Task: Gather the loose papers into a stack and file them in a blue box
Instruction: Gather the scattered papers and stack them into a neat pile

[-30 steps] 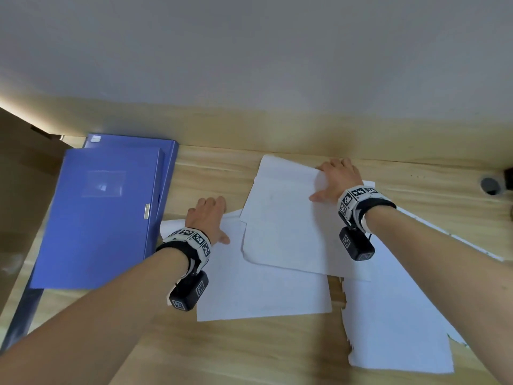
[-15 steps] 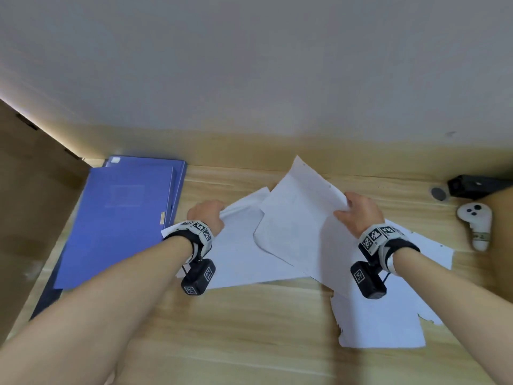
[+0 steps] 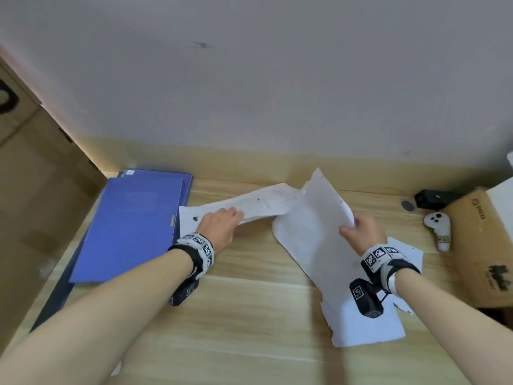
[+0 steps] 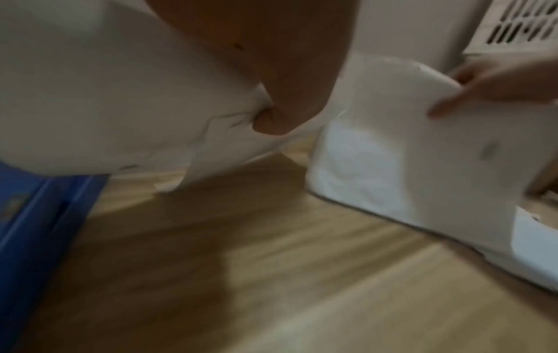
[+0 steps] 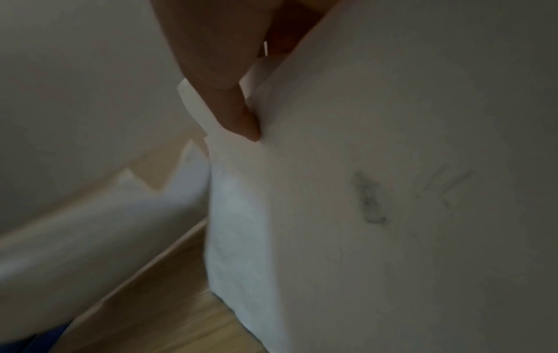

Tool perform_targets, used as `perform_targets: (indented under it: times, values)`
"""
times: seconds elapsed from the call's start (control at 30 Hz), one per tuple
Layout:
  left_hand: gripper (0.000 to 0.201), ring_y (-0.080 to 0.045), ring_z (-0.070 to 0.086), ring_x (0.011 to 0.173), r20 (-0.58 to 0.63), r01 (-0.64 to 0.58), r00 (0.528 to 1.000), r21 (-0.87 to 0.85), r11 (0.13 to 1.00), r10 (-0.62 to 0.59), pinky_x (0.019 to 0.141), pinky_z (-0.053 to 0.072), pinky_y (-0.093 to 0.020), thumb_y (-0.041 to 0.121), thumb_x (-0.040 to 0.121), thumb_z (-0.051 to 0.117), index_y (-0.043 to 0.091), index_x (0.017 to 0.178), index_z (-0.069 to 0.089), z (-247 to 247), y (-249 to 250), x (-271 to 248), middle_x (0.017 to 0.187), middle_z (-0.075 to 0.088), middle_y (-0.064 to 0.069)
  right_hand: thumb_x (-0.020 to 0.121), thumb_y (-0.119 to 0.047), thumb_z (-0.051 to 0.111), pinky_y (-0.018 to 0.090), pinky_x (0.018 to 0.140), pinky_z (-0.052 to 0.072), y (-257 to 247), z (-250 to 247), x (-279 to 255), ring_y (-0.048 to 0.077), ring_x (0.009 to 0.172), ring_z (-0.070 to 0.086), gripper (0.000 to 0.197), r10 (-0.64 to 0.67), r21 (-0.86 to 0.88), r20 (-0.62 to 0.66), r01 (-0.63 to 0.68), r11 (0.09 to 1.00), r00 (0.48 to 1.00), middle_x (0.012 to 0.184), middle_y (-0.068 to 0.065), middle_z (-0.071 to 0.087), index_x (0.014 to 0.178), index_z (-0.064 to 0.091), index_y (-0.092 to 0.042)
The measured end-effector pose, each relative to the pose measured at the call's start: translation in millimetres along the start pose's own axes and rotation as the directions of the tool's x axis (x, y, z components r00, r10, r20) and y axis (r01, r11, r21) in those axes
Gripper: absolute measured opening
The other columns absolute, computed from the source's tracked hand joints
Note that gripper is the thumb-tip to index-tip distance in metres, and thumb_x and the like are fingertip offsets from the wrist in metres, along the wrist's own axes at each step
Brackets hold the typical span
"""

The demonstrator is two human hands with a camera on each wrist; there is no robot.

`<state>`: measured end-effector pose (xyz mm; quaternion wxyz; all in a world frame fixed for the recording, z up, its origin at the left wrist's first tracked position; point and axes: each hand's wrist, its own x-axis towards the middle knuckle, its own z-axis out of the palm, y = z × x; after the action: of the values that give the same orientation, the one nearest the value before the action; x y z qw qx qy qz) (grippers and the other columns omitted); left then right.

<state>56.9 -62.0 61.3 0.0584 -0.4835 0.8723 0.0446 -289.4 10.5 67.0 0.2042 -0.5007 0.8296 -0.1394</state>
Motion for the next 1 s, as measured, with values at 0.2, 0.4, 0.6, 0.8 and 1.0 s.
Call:
perform_targets:
  times: [0.2,0.4,0.6,0.8,1.0]
  values:
    - [0.039,-0.032,0.061,0.101,0.264,-0.027,0.964,-0.027,0.999,0.033,0.067,0.039,-0.038,0.001,0.086,0.052,0.015,0.121,0.05,64,35,-42,0.117,0.055,-0.008,0.073,-0.026,0.062,0.034,0.052,0.04,-16,-38,-4,0.031,0.059,0.051,0.021,-0.076,0.019,-0.205,0.082,0.996,0.976,0.061,0.01,0.057,0.069,0.054,-0.007]
    - [0.041,-0.03,0.054,0.111,0.399,0.013,0.915,-0.152,0.988,0.05,0.081,0.05,-0.041,0.032,0.09,0.053,0.017,0.129,0.047,111,62,-71,0.139,0.039,-0.007,0.078,-0.03,0.064,0.039,0.056,0.055,-51,-13,-23,0.019,0.065,0.061,0.02,-0.2,0.046,-0.061,0.203,0.978,0.978,0.075,0.003,0.064,0.085,0.06,-0.012]
    - [0.048,-0.026,0.042,0.131,0.374,0.084,0.927,-0.264,0.961,0.021,0.092,0.047,-0.042,0.042,0.097,0.038,0.017,0.138,0.047,116,49,-90,0.155,0.03,-0.003,0.08,-0.03,0.06,0.026,0.05,0.044,-86,74,-59,0.015,0.068,0.059,0.019,-0.265,0.012,0.276,0.272,0.962,0.924,0.079,-0.004,0.061,0.095,0.057,-0.019]
    - [0.043,-0.025,0.04,0.135,0.37,0.223,0.923,-0.298,0.928,-0.103,0.102,0.043,-0.04,0.024,0.095,0.042,0.015,0.136,0.05,129,11,-125,0.157,0.031,-0.003,0.081,-0.036,0.059,0.027,0.059,0.042,-99,169,-88,0.018,0.069,0.056,0.019,-0.188,0.066,0.501,0.18,0.982,0.845,0.077,-0.002,0.06,0.084,0.057,-0.017]
    - [0.048,-0.02,0.031,0.144,0.392,0.228,0.917,-0.363,0.904,-0.074,0.111,0.037,-0.037,0.023,0.096,0.043,0.019,0.144,0.046,132,-1,-131,0.161,0.026,0.002,0.09,-0.06,0.035,0.038,0.08,0.053,-98,194,-96,0.02,0.076,0.067,0.049,-0.233,0.194,0.592,0.144,0.97,0.771,0.081,-0.001,0.073,0.076,0.064,-0.023]
